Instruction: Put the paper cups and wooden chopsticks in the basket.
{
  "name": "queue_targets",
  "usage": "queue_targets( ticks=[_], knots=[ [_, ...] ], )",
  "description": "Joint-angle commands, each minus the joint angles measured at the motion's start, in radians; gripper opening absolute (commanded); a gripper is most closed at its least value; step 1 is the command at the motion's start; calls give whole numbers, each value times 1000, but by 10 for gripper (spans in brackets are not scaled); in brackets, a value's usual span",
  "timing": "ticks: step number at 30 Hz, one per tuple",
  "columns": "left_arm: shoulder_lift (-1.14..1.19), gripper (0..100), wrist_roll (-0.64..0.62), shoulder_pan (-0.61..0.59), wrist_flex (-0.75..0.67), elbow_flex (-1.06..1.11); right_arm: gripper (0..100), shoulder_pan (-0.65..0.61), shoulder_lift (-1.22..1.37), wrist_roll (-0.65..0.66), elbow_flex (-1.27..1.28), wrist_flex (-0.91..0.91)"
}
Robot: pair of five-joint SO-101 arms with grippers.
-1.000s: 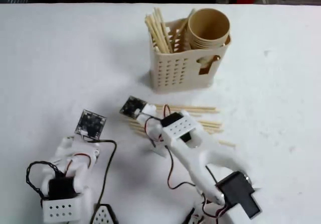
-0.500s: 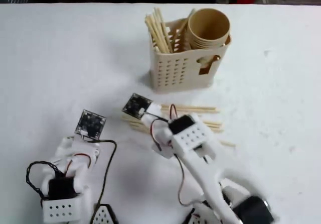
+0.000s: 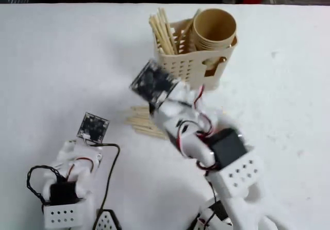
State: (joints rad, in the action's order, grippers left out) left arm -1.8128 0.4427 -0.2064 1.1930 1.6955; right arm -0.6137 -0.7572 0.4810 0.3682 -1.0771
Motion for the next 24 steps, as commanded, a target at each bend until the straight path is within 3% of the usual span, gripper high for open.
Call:
queue_targets(
  ticks=[1,11,15,21,24],
  knots=[
    [-10,109,0,12,5,-3,17,56,88,-9,-236,180],
    [-10,109,0,12,5,-3,17,114,430,-9,-485,645],
    [-10,109,0,12,5,-3,17,139,529,-40,-540,661],
    [-10,109,0,12,5,-3,24,222,593,-245,-554,650],
    [-10,109,0,12,5,-3,101,236,593,-287,-554,599]
  ],
)
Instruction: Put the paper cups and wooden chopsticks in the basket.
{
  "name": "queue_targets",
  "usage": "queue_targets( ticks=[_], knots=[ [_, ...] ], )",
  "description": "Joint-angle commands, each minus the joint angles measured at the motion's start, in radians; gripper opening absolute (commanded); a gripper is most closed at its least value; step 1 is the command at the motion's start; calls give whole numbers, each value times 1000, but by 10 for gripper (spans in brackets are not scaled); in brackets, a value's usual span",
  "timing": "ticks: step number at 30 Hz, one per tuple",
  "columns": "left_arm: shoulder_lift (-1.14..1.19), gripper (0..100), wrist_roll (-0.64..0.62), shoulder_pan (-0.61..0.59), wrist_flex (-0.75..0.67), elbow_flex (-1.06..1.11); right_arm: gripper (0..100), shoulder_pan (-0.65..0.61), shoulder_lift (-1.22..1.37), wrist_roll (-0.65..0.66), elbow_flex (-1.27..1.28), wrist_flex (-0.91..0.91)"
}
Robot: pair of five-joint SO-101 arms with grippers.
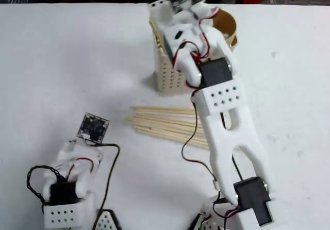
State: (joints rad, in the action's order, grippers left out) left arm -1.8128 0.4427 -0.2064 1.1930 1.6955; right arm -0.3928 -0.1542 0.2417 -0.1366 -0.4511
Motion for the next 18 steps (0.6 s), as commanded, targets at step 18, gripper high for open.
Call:
queue_targets(
  ticks=[18],
  knots=[
    [-10,109,0,12,5,-3,40,-104,-228,103,37,-937]
  ],
)
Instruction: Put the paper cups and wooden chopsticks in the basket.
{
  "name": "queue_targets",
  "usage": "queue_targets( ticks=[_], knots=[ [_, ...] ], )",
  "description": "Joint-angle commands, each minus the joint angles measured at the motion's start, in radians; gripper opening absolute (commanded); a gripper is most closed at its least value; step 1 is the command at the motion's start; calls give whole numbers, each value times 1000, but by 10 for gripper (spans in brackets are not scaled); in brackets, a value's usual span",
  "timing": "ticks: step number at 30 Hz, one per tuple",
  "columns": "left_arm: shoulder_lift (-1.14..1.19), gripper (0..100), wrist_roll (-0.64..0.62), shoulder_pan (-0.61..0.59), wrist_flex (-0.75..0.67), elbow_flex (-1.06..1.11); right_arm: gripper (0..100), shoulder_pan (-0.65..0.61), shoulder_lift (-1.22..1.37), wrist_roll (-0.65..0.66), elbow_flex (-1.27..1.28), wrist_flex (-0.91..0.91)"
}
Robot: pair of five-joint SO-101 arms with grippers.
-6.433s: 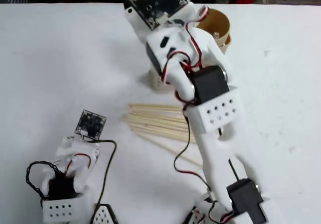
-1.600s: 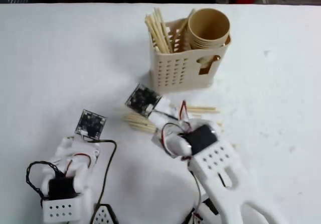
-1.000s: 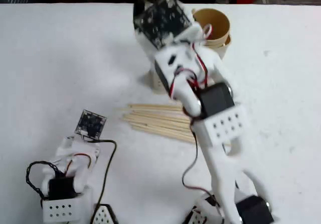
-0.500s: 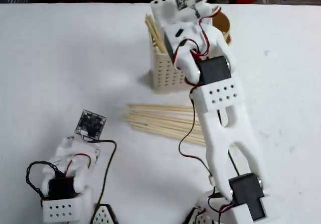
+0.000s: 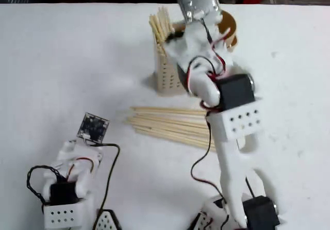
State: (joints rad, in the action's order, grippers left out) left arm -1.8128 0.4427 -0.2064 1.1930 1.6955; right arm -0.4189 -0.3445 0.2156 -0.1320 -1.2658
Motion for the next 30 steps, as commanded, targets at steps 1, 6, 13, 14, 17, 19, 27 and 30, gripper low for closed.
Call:
queue_targets(
  ticks=[1,6,13,14,17,19,27,30],
  knots=[
    [-10,109,0,12,5,-3,42,-116,-38,184,78,-147],
    [-10,109,0,12,5,-3,43,-231,-35,302,393,-116],
    [-10,109,0,12,5,-3,52,-229,108,400,724,173],
    [-10,109,0,12,5,-3,70,-228,147,410,740,209],
    [-10,109,0,12,5,-3,136,-226,259,420,744,292],
    [-10,109,0,12,5,-3,152,-222,317,422,743,338],
    [-10,109,0,12,5,-3,150,-168,430,422,743,395],
    [-10,109,0,12,5,-3,94,-173,430,422,743,395]
  ],
)
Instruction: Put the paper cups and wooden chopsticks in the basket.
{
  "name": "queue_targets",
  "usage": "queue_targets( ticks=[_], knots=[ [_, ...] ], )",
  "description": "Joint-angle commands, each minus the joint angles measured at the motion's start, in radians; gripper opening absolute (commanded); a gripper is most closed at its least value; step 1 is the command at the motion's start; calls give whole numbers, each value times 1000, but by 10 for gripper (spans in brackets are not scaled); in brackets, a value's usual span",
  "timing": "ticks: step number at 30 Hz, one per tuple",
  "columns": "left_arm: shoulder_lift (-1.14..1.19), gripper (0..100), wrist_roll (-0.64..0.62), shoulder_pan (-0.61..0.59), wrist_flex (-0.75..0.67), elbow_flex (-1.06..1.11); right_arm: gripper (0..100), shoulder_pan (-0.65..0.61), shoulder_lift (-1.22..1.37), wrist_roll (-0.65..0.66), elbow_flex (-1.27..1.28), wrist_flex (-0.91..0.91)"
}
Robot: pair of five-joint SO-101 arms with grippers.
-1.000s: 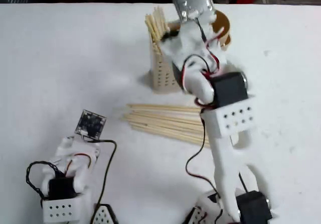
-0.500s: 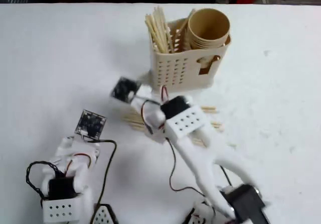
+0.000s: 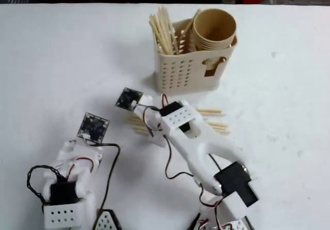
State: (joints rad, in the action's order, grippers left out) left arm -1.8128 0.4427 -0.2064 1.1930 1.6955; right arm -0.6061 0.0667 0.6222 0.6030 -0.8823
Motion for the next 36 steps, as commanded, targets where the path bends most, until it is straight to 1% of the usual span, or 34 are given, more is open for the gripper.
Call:
queue_targets(
  ticks=[1,4,10,14,18,21,27,31,34,36],
  knots=[
    [-10,109,0,12,5,-3,66,15,19,15,8,12],
    [-10,109,0,12,5,-3,18,12,25,15,9,4],
    [-10,109,0,12,5,-3,64,12,27,34,11,-21],
    [-10,109,0,12,5,-3,12,12,21,34,14,-21],
    [-10,109,0,12,5,-3,16,18,-19,26,5,-30],
    [-10,109,0,12,5,-3,16,13,-145,-11,2,-91],
    [-10,109,0,12,5,-3,16,10,-526,-57,-12,-199],
    [-10,109,0,12,5,-3,16,19,-717,-57,-138,-272],
    [-10,109,0,12,5,-3,16,18,-791,-61,-292,-242],
    [-10,109,0,12,5,-3,16,18,-803,-114,-402,-159]
  ],
)
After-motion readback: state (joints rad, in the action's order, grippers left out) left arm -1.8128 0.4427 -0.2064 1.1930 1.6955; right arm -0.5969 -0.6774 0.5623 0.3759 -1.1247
